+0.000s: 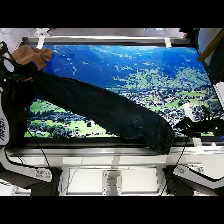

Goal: Fold the clothes and pants, and hang the long-sleeved shirts on hangers.

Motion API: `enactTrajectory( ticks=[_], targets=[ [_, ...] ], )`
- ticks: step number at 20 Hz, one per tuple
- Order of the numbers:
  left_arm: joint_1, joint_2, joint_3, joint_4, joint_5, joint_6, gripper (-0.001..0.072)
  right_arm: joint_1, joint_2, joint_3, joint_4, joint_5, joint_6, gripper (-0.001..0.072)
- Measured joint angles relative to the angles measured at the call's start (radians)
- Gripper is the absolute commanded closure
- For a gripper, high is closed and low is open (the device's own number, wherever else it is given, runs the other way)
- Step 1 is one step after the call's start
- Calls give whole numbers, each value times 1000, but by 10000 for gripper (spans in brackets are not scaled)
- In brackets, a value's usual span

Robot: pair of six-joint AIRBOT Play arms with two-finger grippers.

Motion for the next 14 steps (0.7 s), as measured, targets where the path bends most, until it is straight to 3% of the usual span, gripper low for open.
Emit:
enactTrajectory(
  ticks=[8, 11, 12, 14],
  targets=[
    [0, 1, 0, 2, -29, 0, 692, -3, -82, -18, 88, -19, -64, 188],
    [0, 1, 0, 1, -30, 0, 692, 8, -88, -34, 96, -14, -71, 261],
    [0, 1, 0, 2, -30, 0, 692, 21, -92, -43, 98, -10, -75, 330],
    [0, 1, 0, 2, -31, 0, 692, 53, -97, -55, 111, 3, -91, 666]
  ],
)
